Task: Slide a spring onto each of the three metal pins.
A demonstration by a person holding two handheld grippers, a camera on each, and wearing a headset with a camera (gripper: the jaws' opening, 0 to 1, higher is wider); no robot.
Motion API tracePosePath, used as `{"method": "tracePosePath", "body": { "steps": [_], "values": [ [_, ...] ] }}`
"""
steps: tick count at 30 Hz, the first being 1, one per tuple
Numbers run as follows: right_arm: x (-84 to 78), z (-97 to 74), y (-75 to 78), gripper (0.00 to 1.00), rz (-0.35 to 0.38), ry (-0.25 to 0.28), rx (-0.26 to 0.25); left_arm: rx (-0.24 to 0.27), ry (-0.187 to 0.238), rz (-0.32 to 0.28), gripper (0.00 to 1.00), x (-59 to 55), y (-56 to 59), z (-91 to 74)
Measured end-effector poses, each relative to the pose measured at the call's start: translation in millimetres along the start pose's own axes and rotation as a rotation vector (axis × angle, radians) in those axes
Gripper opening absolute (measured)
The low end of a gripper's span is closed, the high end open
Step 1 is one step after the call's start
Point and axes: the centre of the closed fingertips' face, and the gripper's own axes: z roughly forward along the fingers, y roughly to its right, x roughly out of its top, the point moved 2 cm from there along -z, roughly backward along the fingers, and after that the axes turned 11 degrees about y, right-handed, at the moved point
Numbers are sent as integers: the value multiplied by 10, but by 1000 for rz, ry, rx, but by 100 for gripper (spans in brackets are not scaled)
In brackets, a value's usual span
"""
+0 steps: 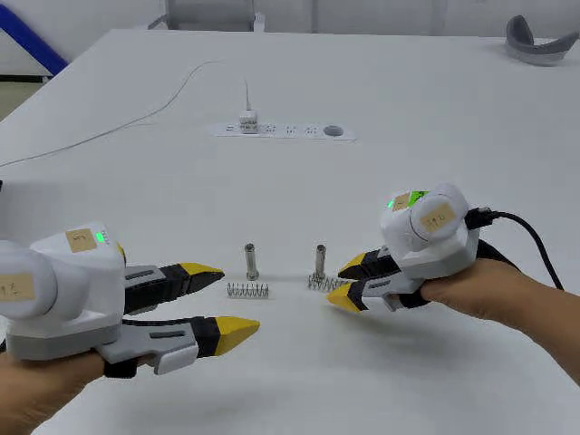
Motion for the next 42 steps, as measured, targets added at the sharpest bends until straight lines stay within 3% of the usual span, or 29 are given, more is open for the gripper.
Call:
{"method": "tracePosePath", "body": {
  "steps": [13, 23, 34, 42],
  "values": [
    [-117, 6, -5, 14, 5, -58, 18, -11, -6, -7, 46, -32, 28, 26],
    [-106, -40, -83, 11, -22, -60, 44, -40, -27, 10, 44, -73, 53, 115],
    [112, -292, -386, 11, -90, -44, 132, -99, -49, 56, 41, -83, 118, 284],
    [307, -375, -630, 11, -155, -31, 206, -151, -63, 95, 38, -80, 207, 370]
  ]
}}
